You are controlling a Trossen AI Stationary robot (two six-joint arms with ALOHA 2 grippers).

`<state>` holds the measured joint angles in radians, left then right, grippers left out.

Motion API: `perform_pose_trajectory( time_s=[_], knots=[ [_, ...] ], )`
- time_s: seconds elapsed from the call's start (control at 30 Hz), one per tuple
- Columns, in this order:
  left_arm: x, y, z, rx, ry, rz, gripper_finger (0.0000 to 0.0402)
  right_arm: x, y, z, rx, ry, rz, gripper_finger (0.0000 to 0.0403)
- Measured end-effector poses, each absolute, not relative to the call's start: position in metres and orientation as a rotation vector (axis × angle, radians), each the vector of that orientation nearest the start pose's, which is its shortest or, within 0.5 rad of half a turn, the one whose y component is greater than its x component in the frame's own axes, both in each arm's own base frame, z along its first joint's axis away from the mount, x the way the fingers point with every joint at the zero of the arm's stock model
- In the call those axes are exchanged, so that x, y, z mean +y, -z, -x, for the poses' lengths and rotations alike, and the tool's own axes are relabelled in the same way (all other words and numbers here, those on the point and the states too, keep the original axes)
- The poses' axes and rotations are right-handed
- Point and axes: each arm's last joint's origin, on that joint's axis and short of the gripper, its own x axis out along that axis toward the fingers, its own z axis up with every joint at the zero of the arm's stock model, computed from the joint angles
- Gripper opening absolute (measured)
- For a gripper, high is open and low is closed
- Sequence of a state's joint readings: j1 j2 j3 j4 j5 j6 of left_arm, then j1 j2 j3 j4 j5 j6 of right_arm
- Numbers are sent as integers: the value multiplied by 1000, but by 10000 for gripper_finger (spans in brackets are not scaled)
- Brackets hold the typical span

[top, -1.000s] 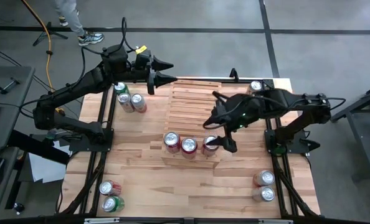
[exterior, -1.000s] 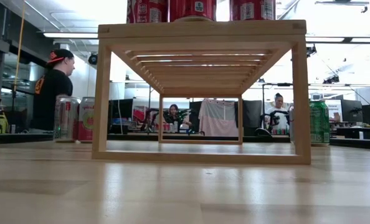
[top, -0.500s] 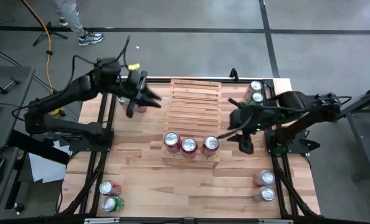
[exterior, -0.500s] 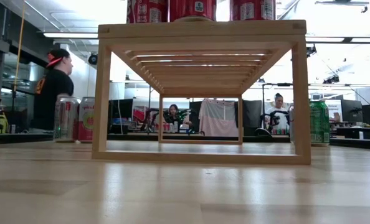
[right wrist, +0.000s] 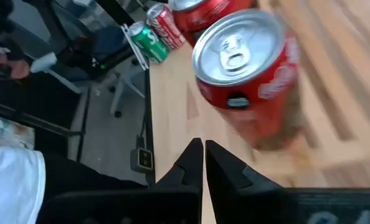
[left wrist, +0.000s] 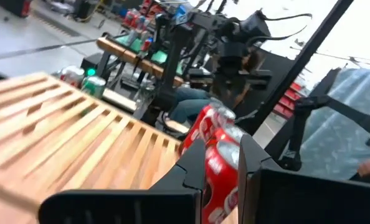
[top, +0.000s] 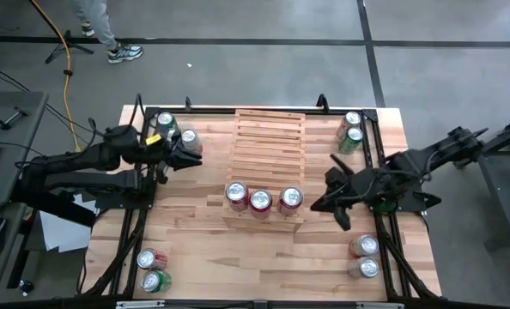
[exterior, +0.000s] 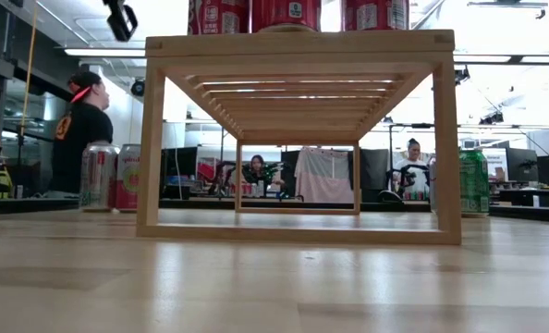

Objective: Place canned beverage on shelf
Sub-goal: Put the top red soda can on the shelf aligned with the other red soda cans

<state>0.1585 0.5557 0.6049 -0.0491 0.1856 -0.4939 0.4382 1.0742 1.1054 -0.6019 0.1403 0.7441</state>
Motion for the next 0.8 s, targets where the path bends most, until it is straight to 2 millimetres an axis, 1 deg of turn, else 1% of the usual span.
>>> perform_pose_trajectory(
  time_s=[0.13,0.3,0.47,0.67,0.8],
  knots=[
    [13,-304,-133,21,0,507,0,95,-332,-213,630,-69,-553,3],
    [13,-297,-138,54,-30,503,0,100,-321,-224,659,-53,-529,1],
    [13,-294,-142,76,-38,504,0,102,-316,-230,669,-42,-506,0],
    [14,-290,-147,103,-47,505,0,100,-317,-231,629,-2,-489,0],
    [15,-288,-150,118,-53,488,0,100,-320,-232,604,-14,-485,0]
  ],
)
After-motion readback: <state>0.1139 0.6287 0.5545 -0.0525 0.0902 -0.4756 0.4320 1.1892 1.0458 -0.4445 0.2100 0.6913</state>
